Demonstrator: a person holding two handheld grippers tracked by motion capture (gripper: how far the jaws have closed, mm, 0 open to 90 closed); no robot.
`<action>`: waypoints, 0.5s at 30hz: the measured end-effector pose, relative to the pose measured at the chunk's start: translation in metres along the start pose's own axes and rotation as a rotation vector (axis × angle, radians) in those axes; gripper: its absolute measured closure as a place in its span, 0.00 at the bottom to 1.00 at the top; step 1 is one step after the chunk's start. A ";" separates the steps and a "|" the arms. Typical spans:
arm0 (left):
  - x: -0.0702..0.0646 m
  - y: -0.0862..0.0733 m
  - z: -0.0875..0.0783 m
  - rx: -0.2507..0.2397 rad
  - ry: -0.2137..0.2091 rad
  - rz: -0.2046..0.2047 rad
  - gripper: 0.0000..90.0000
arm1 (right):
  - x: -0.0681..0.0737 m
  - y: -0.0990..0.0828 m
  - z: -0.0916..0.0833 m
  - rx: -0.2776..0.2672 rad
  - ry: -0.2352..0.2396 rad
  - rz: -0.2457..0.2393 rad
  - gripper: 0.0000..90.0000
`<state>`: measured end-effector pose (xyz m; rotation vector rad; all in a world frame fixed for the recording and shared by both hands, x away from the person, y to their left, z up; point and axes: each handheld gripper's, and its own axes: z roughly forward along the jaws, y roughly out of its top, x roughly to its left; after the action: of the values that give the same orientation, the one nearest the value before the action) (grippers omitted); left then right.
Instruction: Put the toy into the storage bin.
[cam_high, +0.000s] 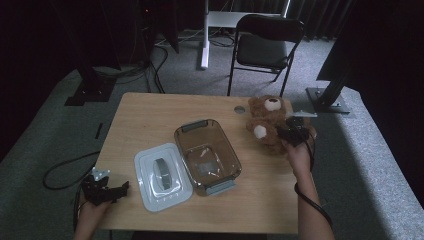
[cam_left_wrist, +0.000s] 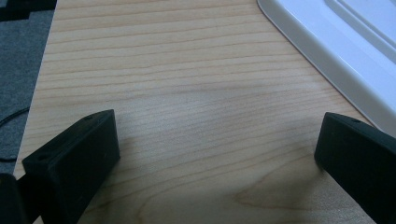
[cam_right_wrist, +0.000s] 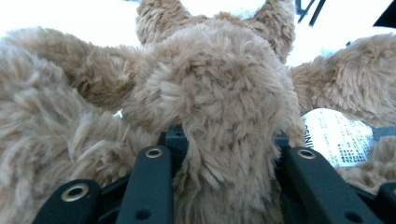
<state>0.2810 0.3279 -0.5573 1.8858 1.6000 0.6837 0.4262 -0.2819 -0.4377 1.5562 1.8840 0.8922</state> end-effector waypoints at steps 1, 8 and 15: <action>0.000 0.000 0.000 0.000 0.000 0.000 0.01 | 0.001 0.002 -0.004 -0.009 0.003 -0.001 0.73; 0.000 0.000 0.000 0.000 0.000 0.000 0.01 | 0.017 0.014 -0.037 -0.087 0.038 -0.006 0.73; 0.000 0.000 0.000 0.000 0.000 0.000 0.01 | 0.041 0.025 -0.069 -0.160 0.110 -0.028 0.73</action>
<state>0.2810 0.3279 -0.5573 1.8854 1.6003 0.6838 0.3820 -0.2491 -0.3744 1.4077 1.8539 1.1074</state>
